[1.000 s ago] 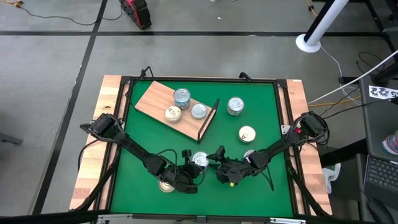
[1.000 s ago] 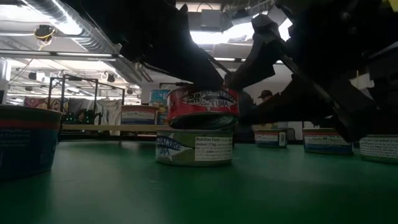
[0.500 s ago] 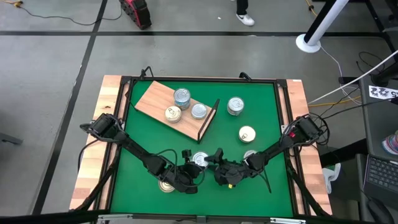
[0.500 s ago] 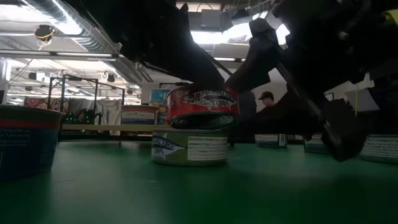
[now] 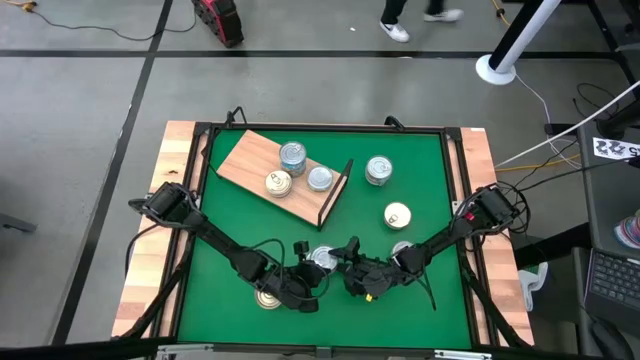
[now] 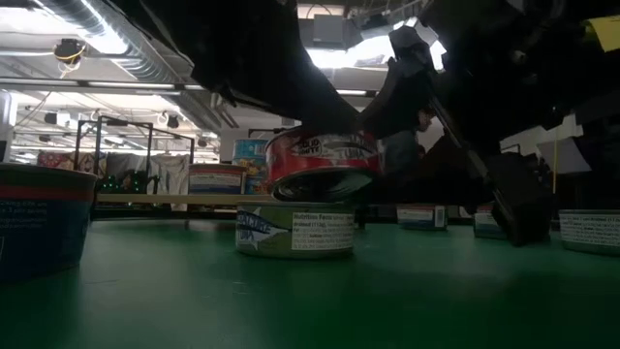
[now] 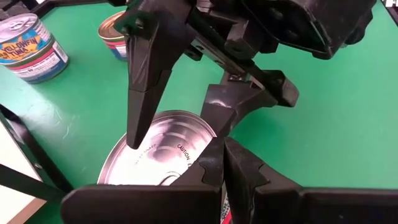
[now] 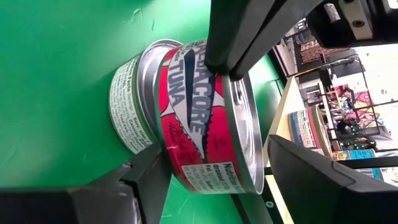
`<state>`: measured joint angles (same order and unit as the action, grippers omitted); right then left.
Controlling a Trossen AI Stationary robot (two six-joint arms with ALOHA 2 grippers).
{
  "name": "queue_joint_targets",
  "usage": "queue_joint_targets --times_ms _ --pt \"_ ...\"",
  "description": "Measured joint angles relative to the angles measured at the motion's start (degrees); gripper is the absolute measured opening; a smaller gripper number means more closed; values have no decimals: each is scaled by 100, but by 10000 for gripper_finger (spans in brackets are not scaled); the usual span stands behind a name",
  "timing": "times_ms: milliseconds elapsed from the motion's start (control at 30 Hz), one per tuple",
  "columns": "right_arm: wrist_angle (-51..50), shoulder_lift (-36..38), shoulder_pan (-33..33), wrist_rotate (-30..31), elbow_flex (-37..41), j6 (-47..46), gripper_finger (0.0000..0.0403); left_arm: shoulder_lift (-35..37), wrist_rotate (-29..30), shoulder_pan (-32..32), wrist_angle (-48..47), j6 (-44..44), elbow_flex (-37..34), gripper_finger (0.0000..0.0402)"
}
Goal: Stack canned seafood by type on shelf
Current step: Put the red tuna can on the shelf
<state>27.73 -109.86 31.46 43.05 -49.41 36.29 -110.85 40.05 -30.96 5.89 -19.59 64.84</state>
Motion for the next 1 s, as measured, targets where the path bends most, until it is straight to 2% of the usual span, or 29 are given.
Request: queue_joint_targets --times_ms 167,367,567,800,1000 --pt "-2 0 2 -11 0 -6 245 0 -10 0 0 0 0 4" --pt "-34 0 9 -76 0 -151 181 9 1 0 7 3 0 4" --pt "-22 0 10 -143 0 -153 130 26 54 7 42 317 15 27" --pt "14 9 7 -267 -2 -767 140 18 23 4 59 732 43 103" --pt "21 11 4 -315 -9 -1448 134 0 -17 0 35 1566 129 178"
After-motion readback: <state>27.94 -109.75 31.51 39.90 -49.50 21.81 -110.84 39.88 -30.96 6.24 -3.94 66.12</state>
